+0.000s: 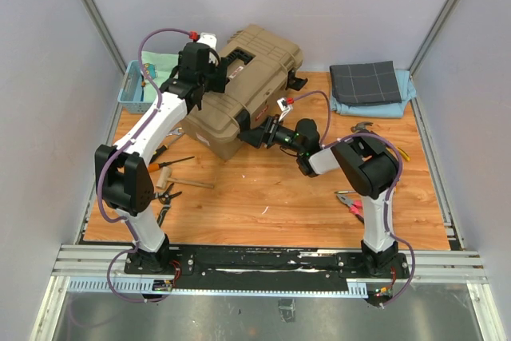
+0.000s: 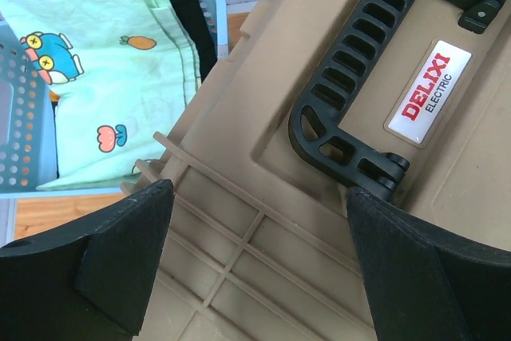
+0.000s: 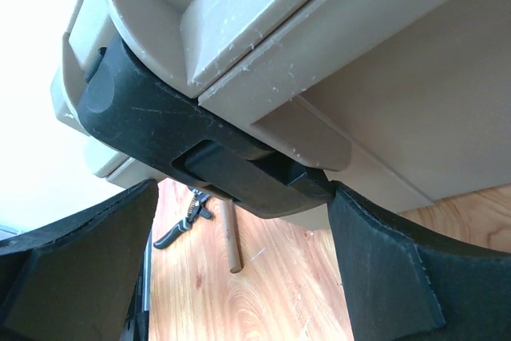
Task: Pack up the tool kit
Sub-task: Open the toolbox at the center of the board.
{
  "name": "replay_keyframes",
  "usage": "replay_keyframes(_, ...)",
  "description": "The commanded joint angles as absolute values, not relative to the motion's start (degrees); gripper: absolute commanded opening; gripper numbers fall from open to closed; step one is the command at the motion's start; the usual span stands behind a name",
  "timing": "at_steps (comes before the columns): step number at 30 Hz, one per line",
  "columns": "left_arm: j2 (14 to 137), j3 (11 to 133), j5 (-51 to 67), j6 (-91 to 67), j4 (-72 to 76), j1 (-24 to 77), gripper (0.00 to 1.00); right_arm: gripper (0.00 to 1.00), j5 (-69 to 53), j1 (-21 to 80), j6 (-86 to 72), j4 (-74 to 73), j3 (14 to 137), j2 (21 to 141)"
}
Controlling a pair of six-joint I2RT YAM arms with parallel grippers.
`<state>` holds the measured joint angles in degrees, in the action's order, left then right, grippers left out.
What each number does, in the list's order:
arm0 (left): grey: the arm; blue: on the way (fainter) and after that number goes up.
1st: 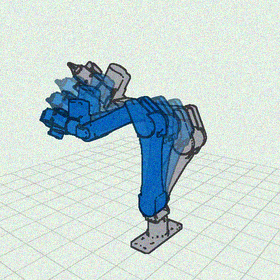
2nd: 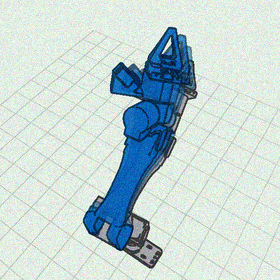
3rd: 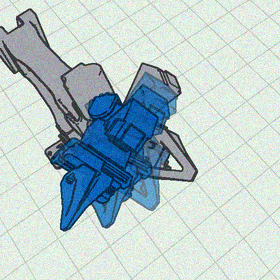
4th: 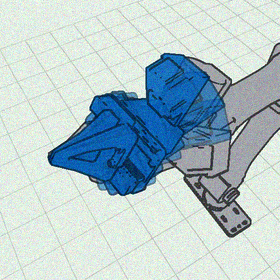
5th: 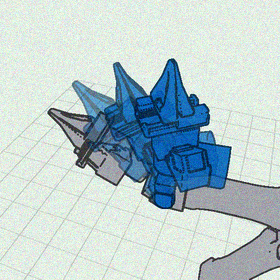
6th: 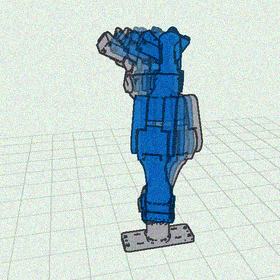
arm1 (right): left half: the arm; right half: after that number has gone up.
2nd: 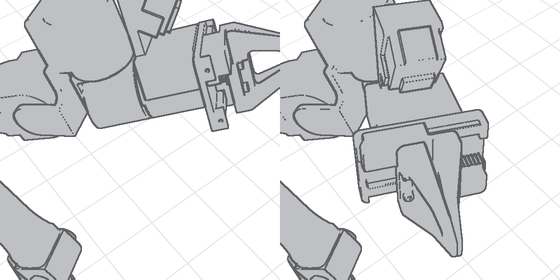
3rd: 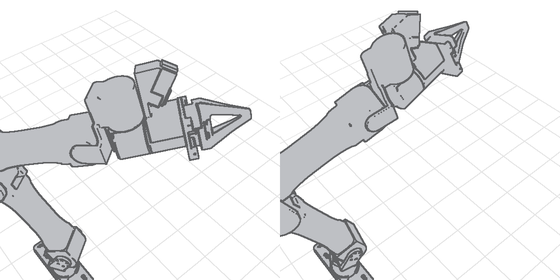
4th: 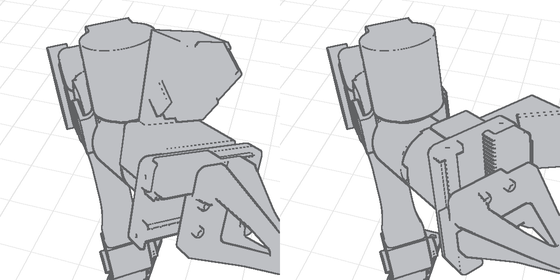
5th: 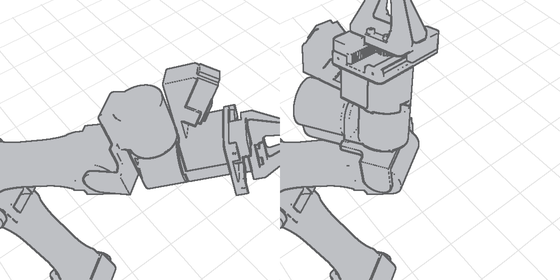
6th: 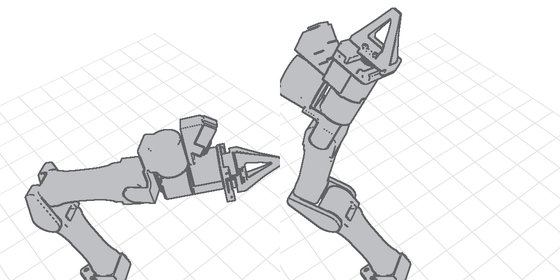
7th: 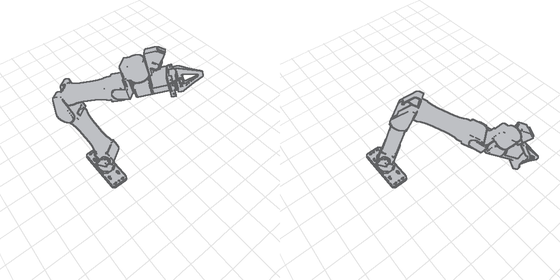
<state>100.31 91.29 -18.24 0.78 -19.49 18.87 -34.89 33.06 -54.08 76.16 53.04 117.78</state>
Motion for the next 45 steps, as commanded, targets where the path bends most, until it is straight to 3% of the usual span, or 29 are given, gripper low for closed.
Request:
replay_keyframes(1, 105.3, 89.7, -16.5, 1.1, -23.1, 19.0, 0.95, 0.86, -39.6, 33.2, -50.9, 91.1, 53.8, 107.8)
replay_keyframes(16, 105.9, 88.4, -17.6, 1.5, -22.4, 19.2, 0.94, 0.86, -38.9, 32.7, -47.8, 90.8, 47.5, 98.8)
replay_keyframes(33, 103.1, 93.8, -16.1, 2.0, -25.1, 21.5, 0.94, 0.87, -30.6, 27.9, -47.9, 90.4, 36.7, 100.9)
replay_keyframes(45, 118.6, 124.3, -9.2, 8.5, -35.7, 23.4, 0.95, 0.87, -31.0, 26.9, -47.8, 90.1, 34.6, 98.9)
